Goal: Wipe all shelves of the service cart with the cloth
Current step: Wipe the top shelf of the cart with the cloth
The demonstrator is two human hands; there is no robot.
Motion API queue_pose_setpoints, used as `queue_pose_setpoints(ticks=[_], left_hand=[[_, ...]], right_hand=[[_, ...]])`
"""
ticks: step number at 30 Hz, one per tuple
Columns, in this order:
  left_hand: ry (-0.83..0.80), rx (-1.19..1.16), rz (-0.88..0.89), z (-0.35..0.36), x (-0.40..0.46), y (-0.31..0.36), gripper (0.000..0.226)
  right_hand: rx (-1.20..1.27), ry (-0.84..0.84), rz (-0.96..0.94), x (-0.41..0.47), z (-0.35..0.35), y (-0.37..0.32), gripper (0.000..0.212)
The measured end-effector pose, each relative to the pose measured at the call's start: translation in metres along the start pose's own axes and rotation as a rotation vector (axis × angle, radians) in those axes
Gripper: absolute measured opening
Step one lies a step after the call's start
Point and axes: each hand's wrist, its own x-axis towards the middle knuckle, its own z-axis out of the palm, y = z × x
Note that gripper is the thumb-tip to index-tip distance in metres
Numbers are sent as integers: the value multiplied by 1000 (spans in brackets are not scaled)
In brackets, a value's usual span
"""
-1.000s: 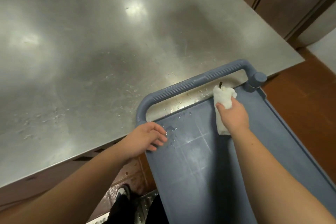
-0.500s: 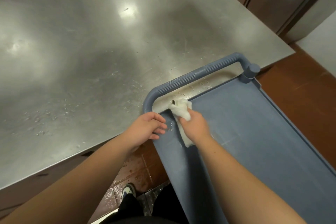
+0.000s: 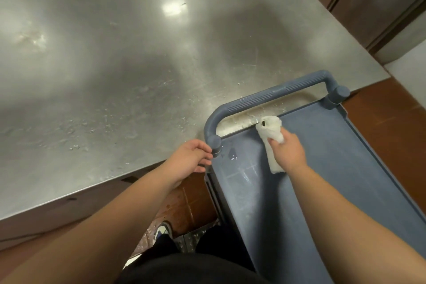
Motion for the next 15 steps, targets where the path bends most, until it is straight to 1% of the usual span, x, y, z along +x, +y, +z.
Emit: queue_pose_setpoints(ticks=[4, 7, 12, 15], left_hand=[[27, 13, -22, 4, 4, -9, 12], [46, 42, -29, 4, 10, -11, 10], [42, 112, -30, 1, 14, -12, 14], [28, 136, -33, -1, 14, -10, 19]], right_hand=[[-59, -53, -14, -1, 18, -14, 37], [-58, -102, -22, -4, 26, -26, 35], [-42, -158, -68, -21, 44, -37, 35], [-14, -226, -126, -38, 58, -49, 32]])
